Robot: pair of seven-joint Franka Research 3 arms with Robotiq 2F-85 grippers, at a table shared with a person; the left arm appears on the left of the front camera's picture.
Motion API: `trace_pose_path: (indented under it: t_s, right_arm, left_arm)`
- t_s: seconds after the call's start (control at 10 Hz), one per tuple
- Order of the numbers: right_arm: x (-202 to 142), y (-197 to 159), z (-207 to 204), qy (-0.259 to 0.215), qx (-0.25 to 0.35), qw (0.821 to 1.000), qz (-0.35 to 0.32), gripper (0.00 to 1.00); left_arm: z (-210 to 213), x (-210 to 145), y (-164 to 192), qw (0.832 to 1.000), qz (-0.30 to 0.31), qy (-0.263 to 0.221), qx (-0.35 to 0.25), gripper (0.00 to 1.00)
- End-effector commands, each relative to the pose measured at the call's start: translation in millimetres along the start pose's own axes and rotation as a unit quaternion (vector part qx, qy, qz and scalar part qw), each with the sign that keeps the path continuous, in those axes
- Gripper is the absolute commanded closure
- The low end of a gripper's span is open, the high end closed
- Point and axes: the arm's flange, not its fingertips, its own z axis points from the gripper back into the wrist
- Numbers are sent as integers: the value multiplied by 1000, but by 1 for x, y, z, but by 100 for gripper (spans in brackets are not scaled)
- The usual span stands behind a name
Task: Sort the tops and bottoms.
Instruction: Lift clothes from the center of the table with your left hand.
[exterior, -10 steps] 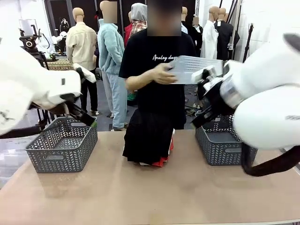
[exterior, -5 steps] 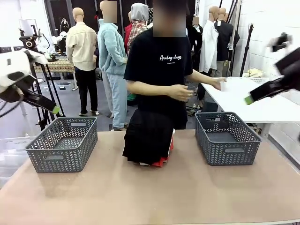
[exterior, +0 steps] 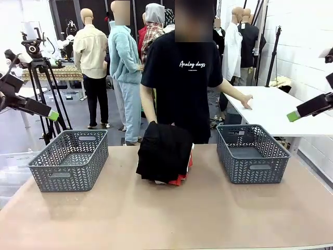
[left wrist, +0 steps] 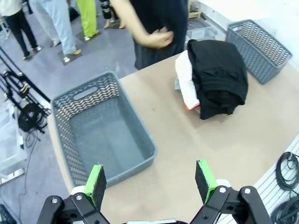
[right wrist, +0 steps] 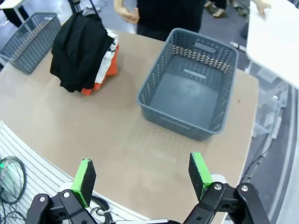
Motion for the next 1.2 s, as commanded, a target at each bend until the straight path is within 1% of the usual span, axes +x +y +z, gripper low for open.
trace_pose_path:
  t_s: [0.0, 0.1, 0.3, 0.4, 1.1]
  right_arm:
    - [-73, 27, -51, 6, 32, 999, 24, 0]
    - [-70, 30, -56, 15, 43, 998, 34, 0]
    - [-66, 32, -63, 17, 53, 997, 45, 0]
    - [3, 10, -27, 24, 34, 999, 26, 0]
    - [3, 10, -27, 24, 34, 999, 26, 0]
  left_arm:
    - [-20, -92, -29, 999, -15, 0, -49, 0]
    - [-19, -93, -33, 998, -18, 2, -56, 0]
    - [-25, -92, -32, 999, -14, 23, -37, 0]
    - [-8, -3, -8, 999, -10, 12, -40, 0]
    - [-8, -3, -8, 999, -10, 12, -40, 0]
